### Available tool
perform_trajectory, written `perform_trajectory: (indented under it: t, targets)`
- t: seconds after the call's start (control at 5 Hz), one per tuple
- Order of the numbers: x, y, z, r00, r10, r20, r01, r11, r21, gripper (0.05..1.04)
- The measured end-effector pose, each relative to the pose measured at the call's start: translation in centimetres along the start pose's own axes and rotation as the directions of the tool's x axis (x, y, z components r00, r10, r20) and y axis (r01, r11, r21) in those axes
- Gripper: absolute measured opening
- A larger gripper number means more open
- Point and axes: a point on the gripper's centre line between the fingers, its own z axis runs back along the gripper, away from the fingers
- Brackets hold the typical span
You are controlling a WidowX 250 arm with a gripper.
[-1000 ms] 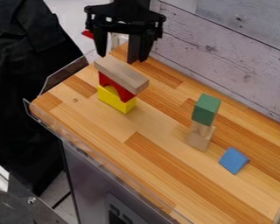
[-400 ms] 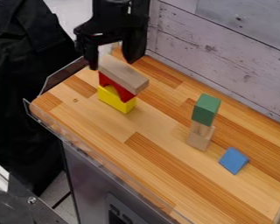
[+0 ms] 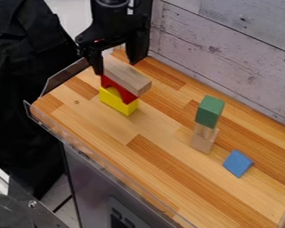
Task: Take the rectangular and put it on the topn of the other cube
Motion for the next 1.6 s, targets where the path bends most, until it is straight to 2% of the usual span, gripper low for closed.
perform_trajectory:
  t: [0.2,0.6,0.8,1.0,1.2,1.4,1.6]
  targets:
    - [-0.2,-0.1,-0.3,1.0,0.025,-0.016,-0.025,1.0,-0.002,0.999]
    - [-0.8,-0.4,-1.6,0.994,0.07,-0.079,-0.068,0.997,0.021,0.999]
    - [-0.4,-0.7,-2.4,0.992,0.067,-0.107,-0.063,0.997,0.036,0.968]
    - [-0.4,-1.0,-2.8,0.985,0.02,-0.17,-0.022,1.0,-0.005,0.692]
    - [0.1,-1.4,-2.6,0.981,-0.027,-0.194,0.026,1.0,-0.007,0.546]
    - [0.3,-2.0,-2.3,0.978,-0.06,-0.2,0.054,0.998,-0.037,0.545]
    - [0.5,-2.1,-1.6,0.981,-0.063,-0.183,0.054,0.997,-0.056,0.545]
